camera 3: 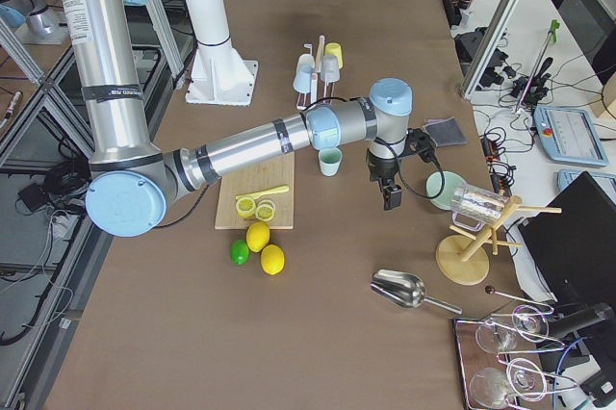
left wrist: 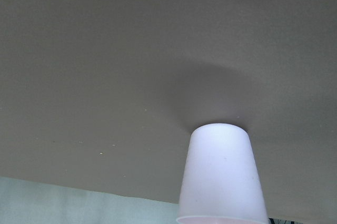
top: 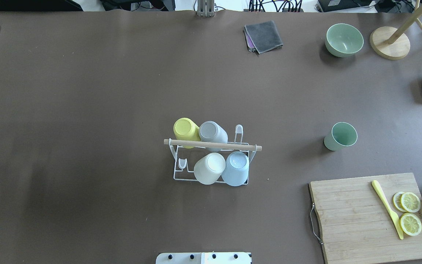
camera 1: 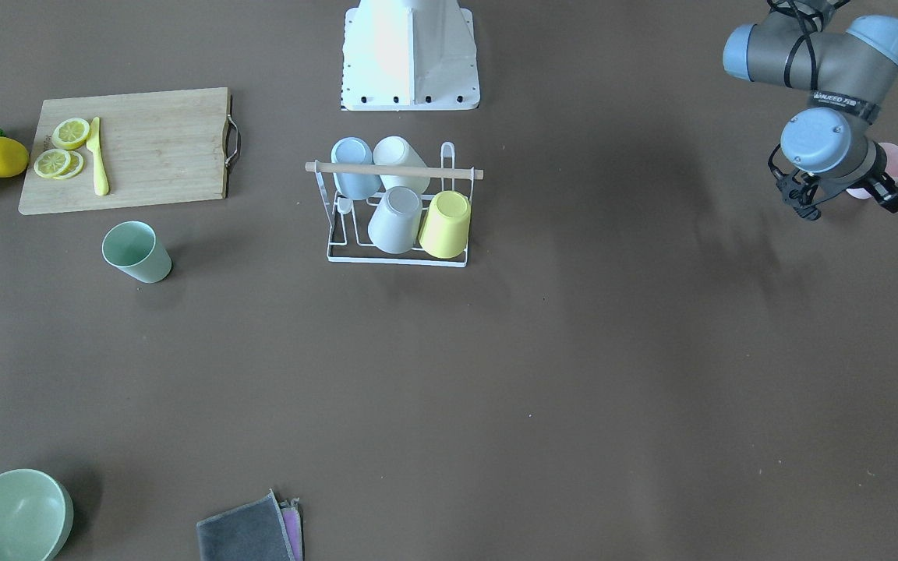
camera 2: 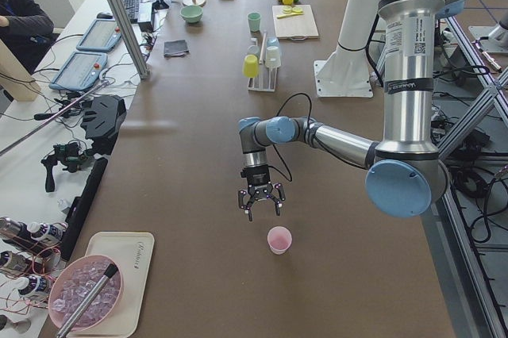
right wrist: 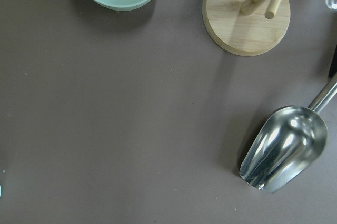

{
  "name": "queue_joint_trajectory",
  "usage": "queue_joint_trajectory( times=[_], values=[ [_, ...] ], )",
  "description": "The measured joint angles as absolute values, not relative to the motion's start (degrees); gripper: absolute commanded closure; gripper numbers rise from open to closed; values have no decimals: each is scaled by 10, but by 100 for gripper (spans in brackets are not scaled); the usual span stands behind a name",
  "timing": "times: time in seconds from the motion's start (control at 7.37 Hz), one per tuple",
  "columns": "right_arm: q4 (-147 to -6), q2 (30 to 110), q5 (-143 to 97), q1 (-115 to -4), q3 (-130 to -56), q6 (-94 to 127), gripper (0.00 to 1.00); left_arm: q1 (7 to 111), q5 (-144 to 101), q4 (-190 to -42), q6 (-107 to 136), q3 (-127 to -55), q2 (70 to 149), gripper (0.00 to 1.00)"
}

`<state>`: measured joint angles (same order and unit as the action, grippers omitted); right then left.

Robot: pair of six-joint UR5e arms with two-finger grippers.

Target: Place cup on cup holder

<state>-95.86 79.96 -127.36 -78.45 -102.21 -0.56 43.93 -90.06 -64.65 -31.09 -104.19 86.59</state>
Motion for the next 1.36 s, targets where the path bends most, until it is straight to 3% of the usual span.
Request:
queue_joint_trajectory(
  times=[0.54, 1.36],
  values=[
    [-1000, 741, -1234, -727, -1026, -6, 0, 423, -897, -646, -308, -1034, 866, 2],
    [-1204, 607, -1213, -596, -1013, -6, 0, 404, -898, -687, -293, -999, 835, 2]
  ],
)
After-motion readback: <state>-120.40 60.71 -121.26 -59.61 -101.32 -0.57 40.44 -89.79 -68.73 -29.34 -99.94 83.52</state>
